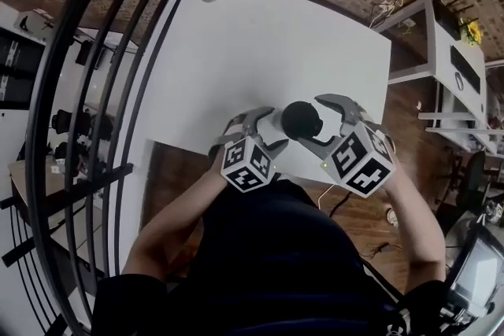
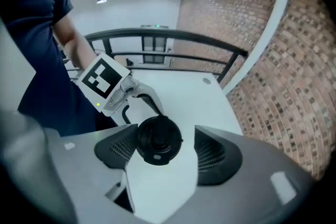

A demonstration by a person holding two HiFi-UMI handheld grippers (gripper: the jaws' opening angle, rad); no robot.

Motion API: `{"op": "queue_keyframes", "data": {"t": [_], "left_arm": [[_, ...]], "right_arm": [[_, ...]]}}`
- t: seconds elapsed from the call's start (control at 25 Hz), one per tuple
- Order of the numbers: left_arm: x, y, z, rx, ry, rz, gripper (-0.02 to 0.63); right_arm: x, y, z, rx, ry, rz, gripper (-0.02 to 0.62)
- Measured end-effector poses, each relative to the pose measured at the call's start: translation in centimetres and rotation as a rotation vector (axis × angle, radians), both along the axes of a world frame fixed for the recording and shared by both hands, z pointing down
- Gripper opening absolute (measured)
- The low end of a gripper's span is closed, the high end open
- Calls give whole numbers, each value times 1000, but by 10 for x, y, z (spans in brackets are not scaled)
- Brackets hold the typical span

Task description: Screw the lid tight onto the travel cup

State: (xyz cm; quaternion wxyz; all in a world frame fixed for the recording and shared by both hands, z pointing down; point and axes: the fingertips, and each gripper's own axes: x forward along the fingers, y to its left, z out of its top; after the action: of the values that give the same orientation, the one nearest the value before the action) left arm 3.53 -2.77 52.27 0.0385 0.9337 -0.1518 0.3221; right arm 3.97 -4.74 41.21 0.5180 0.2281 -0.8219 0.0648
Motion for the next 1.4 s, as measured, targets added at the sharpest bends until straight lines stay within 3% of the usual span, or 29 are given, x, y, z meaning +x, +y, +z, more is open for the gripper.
{"op": "queue_keyframes", "data": {"t": [0.08, 0.16, 0.24, 0.32, 0.36, 0.6, 0.84, 1.4], "left_arm": [[-24, -14, -17, -9, 48, -110, 320], [-51, -34, -58, 29, 189, -279, 190], [-71, -47, -113, 70, 367, -418, 22], [-74, -49, -158, 92, 469, -461, 5], [-70, -48, -175, 104, 490, -459, 5], [-22, -26, -237, 65, 596, -432, 5], [10, -9, -236, 91, 561, -388, 6], [24, -1, -227, 114, 545, -394, 5]], "right_arm": [[17, -15, -39, 126, -170, 131, 226], [38, -28, -70, 216, -402, 306, 47], [59, -31, -92, 249, -667, 490, 20], [75, -26, -102, 290, -863, 617, 11], [81, -20, -102, 321, -907, 651, 11], [102, 15, -91, 469, -936, 781, 9], [110, 32, -111, 619, -897, 748, 9], [117, 38, -113, 641, -857, 729, 11]]}}
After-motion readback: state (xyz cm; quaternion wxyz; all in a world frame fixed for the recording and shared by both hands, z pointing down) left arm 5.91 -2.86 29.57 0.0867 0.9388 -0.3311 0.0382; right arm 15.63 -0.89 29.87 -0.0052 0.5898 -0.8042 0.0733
